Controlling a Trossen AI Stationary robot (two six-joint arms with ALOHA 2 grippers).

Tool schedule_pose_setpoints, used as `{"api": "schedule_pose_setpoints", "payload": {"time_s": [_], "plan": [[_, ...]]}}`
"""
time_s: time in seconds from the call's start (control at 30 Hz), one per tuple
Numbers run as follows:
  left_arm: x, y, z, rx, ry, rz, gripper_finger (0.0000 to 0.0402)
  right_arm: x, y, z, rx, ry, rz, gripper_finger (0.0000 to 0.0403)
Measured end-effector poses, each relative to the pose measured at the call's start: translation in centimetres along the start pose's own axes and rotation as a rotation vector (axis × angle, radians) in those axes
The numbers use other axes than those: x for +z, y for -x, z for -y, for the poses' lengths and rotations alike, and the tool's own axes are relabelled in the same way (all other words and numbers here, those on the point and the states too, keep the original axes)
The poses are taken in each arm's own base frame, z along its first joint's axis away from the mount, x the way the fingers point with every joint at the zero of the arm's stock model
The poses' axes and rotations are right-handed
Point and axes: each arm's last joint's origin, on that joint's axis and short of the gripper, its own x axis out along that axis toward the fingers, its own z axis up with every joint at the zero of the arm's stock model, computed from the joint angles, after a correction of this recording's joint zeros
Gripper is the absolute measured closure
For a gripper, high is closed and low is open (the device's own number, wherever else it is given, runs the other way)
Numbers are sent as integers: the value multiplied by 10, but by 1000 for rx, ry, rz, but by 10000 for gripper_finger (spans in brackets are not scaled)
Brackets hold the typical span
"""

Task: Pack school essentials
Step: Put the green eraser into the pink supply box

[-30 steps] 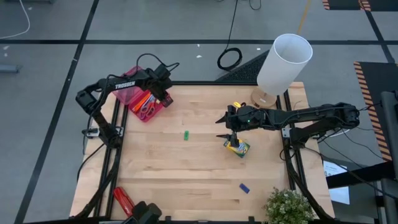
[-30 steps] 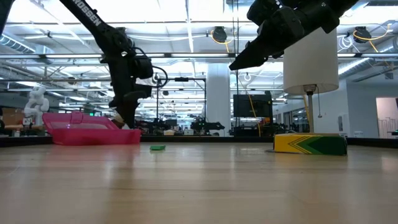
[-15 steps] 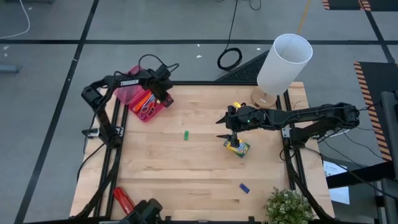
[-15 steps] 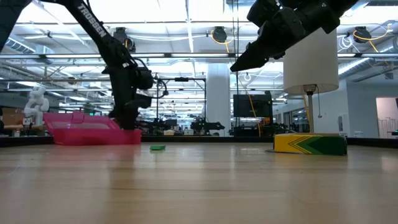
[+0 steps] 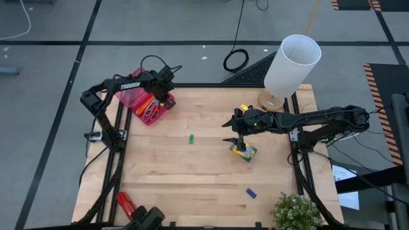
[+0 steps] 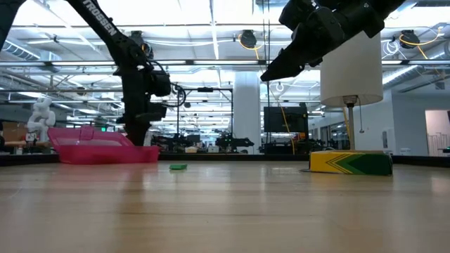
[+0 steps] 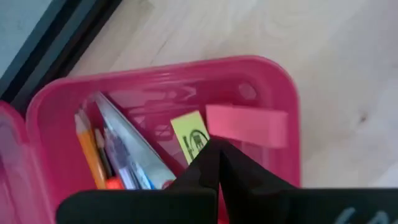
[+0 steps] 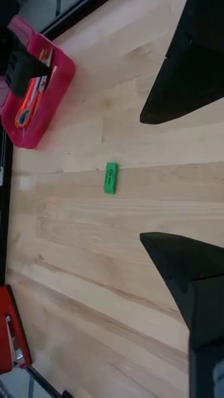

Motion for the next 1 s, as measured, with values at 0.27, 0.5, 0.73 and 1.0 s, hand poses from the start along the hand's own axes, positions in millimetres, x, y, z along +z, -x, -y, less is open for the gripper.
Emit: {"api": "schedule_pose_setpoints", "payload": {"time_s": [0.27, 0.5, 0.73, 1.0], "plan": [[-6, 39, 22, -8, -51, 78, 398, 0, -13, 4, -115, -59, 27, 113], [-17, 72, 79, -69, -169, 202, 396, -14, -46, 7, -157, -76, 4, 112], [-38, 58, 148, -159, -220, 357, 396, -28, -63, 13, -167, -61, -49, 113], [-78, 52, 213, -94, -69, 535, 297, -29, -63, 13, -166, -52, -58, 112]]}}
